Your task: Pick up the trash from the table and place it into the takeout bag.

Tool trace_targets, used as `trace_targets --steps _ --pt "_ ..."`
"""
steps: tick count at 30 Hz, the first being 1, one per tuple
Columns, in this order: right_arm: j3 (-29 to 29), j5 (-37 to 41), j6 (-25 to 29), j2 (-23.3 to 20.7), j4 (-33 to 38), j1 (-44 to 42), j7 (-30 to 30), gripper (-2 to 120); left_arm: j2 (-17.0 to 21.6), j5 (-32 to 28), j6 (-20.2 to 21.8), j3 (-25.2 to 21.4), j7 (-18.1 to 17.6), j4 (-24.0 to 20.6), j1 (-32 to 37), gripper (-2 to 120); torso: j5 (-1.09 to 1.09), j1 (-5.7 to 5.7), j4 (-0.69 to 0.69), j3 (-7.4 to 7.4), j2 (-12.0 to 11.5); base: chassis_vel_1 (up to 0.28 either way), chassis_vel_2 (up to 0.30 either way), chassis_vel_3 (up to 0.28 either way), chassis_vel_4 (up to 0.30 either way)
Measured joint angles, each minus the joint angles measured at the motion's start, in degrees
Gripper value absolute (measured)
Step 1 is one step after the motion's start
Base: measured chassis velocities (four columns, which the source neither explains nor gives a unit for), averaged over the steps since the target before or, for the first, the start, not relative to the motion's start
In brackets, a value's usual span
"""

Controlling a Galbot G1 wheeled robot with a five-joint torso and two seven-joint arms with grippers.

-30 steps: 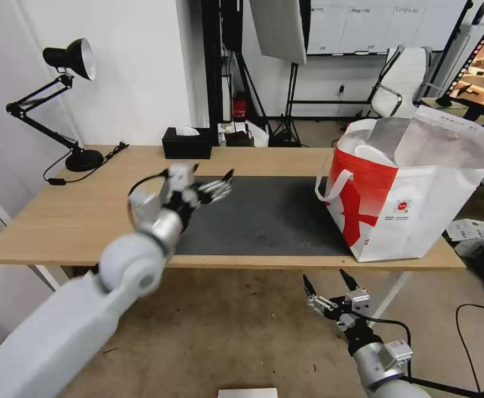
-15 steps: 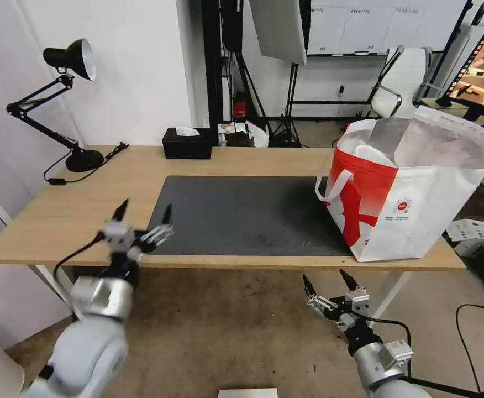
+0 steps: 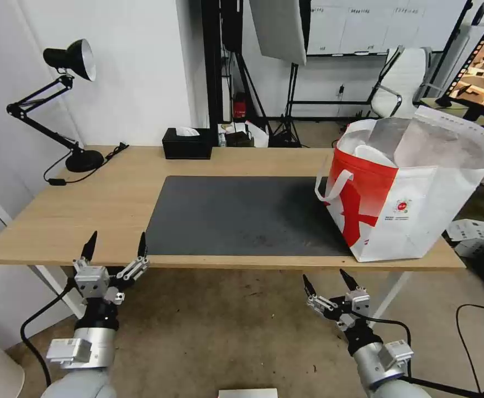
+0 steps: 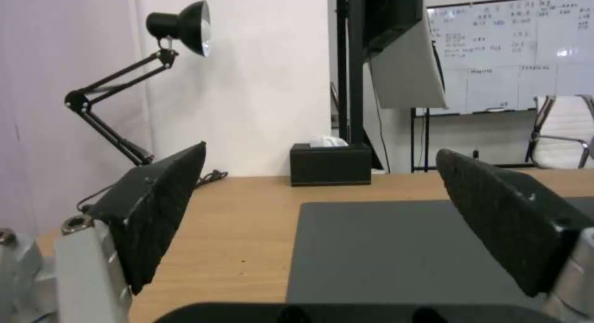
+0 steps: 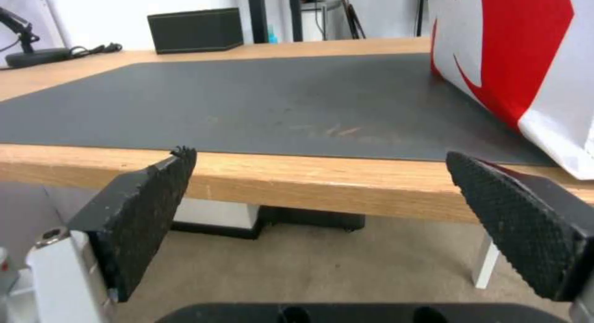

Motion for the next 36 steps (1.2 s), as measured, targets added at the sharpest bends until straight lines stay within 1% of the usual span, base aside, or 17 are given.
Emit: trace_targets --steps 5,12,36 --pt "0.0 0.0 0.0 0.0 0.0 0.0 0.0 100 -1.1 1.2 -1.1 0.3 0.7 1.0 0.6 100 -0.01 0.00 0.00 0.00 0.0 0.000 0.000 0.000 0.000" --pt "0.0 0.0 0.0 0.0 0.0 0.0 0.0 100 -2.4 1.5 -1.5 1.1 1.9 1.7 1.3 100 -0.01 0.00 0.00 0.00 0.0 0.000 0.000 0.000 0.000" --pt "0.0 0.0 0.0 0.0 0.0 0.0 0.0 100 -2.3 1.4 -1.2 1.3 2.0 1.8 1.2 100 -0.01 0.00 0.00 0.00 0.0 0.000 0.000 0.000 0.000"
